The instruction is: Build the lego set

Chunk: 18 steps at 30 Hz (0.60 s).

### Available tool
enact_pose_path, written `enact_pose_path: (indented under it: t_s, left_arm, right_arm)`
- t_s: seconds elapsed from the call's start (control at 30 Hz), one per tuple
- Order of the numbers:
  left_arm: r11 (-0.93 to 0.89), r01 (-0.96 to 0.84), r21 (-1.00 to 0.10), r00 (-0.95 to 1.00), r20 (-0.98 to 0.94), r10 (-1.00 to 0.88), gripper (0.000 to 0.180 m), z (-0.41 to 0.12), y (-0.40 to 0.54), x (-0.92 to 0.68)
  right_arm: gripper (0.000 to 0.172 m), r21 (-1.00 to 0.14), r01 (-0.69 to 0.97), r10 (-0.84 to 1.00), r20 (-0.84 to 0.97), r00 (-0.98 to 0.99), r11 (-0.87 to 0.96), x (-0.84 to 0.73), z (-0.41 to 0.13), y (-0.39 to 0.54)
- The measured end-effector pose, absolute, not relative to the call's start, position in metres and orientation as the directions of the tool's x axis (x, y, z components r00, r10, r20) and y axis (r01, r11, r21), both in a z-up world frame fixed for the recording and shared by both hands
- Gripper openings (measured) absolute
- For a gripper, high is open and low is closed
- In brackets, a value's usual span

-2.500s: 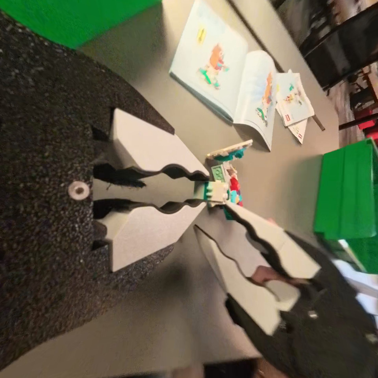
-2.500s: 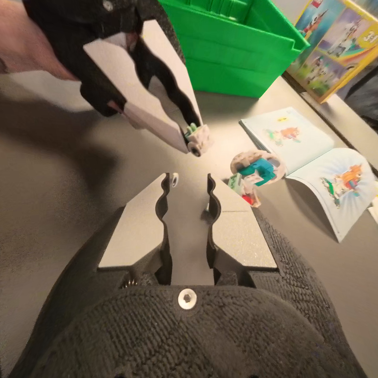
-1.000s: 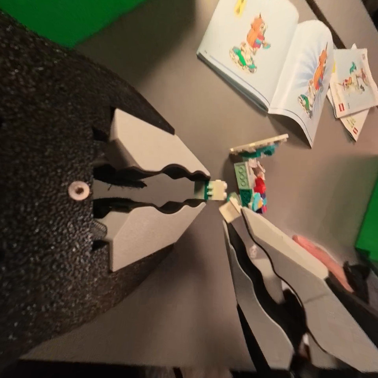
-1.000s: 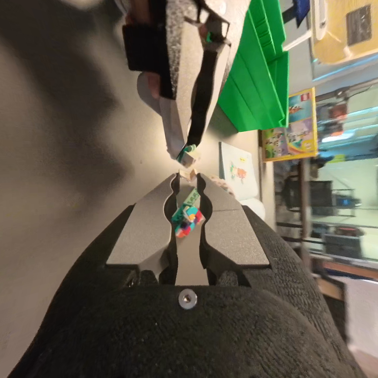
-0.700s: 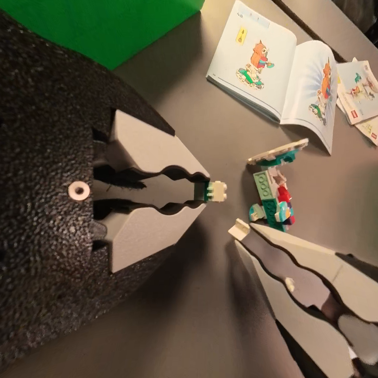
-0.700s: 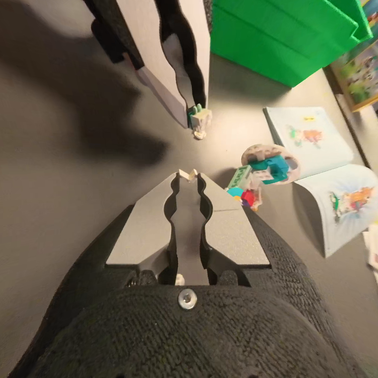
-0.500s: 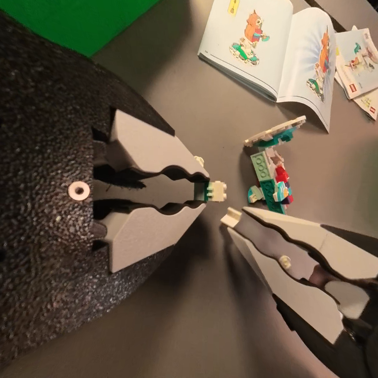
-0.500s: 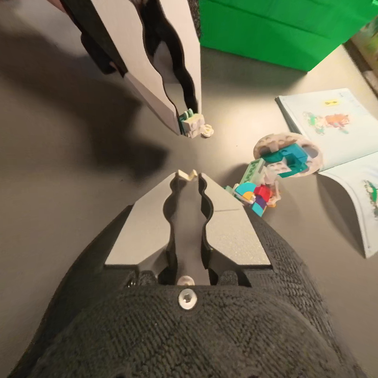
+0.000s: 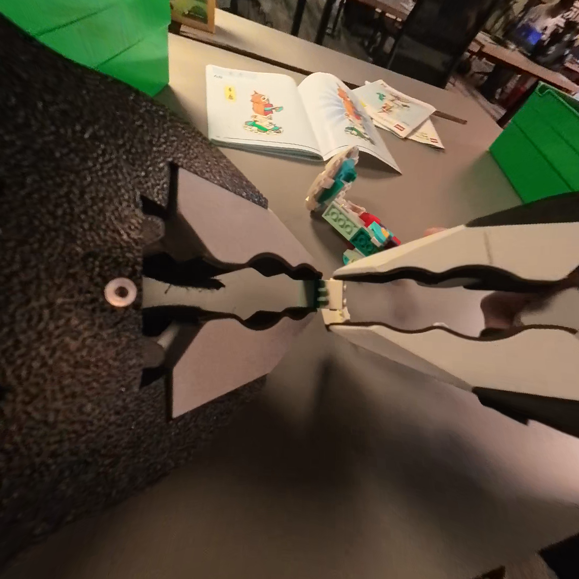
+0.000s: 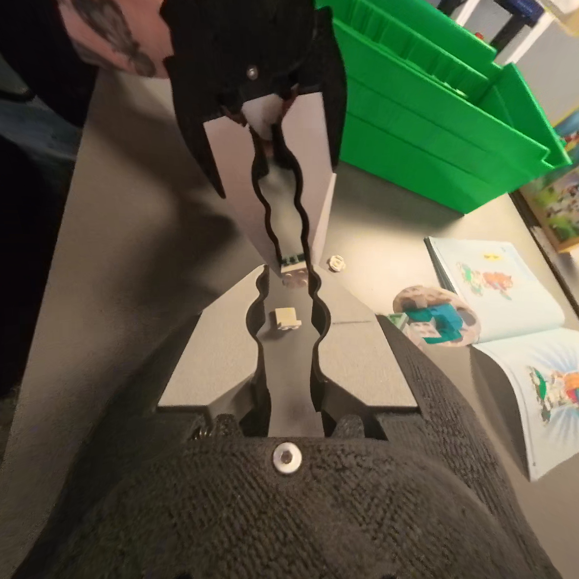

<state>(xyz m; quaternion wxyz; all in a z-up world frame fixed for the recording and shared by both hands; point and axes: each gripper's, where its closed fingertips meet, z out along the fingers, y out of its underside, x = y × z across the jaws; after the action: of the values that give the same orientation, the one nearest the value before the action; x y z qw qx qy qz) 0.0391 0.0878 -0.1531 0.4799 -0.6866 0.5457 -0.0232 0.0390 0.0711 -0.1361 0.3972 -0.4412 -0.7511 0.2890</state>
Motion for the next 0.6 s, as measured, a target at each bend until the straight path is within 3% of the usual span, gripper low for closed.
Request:
enact_pose_path:
  t_s: [0.2, 0.3, 0.37, 0.47, 0.6]
  left_arm:
    - [0.068, -0.725, -0.685, 0.399, -0.498, -0.77, 0.014, -0.149, 0.086, 0.04]
    - [-0.022, -0.684, -0.729, 0.52, -0.466, -0.716, 0.014, -0.141, 0.092, 0.027]
    - [-0.089, -0.726, -0.681, 0.564, -0.518, -0.643, 0.014, -0.15, 0.097, 0.0]
    - [-0.11, -0.611, -0.784, 0.639, -0.406, -0.654, 0.014, -0.146, 0.087, 0.004]
    - [-0.168, -0.625, -0.762, 0.654, -0.395, -0.645, 0.014, -0.152, 0.091, 0.004]
  right_arm:
    - [0.014, -0.708, 0.431, 0.828, 0.461, -0.318, 0.56, 0.038, -0.133, 0.072]
    - [0.014, -0.686, 0.429, 0.805, 0.55, -0.222, 0.588, 0.035, -0.122, 0.082]
    - [0.014, -0.632, 0.478, 0.765, 0.627, -0.146, 0.609, 0.044, -0.117, 0.101]
    - [0.014, -0.744, 0.431, 0.849, 0.514, -0.119, 0.511, 0.049, -0.113, 0.098]
    - [0.014, -0.752, 0.432, 0.858, 0.498, -0.122, 0.498, 0.044, -0.121, 0.098]
